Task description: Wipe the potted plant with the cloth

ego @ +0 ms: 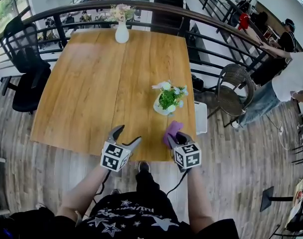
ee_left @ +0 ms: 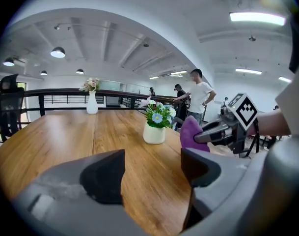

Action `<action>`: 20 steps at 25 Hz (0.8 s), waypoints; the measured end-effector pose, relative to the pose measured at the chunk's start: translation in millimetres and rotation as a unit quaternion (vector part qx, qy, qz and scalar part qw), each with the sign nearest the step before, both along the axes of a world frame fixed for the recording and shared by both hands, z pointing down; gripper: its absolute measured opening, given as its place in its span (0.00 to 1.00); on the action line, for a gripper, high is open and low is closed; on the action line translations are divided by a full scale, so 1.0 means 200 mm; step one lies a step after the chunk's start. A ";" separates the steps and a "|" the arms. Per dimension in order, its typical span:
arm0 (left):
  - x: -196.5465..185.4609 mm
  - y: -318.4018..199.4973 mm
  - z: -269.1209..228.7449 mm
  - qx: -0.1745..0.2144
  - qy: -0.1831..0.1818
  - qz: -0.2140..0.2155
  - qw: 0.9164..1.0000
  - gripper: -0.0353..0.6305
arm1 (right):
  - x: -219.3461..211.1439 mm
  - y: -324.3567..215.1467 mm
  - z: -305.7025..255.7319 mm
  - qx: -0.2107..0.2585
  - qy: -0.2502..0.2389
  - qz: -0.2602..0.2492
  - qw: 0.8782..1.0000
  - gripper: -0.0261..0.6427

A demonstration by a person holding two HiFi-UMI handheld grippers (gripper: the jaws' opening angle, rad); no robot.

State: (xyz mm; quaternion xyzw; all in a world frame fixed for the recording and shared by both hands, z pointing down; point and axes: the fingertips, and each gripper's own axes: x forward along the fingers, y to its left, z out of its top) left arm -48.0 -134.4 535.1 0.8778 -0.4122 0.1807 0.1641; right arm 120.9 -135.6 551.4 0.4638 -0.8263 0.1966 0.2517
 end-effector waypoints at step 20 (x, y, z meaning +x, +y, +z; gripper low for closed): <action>-0.48 0.76 -0.14 0.039 0.019 0.005 0.999 0.26 | -0.50 0.78 -0.23 0.063 -0.023 0.013 0.998 0.16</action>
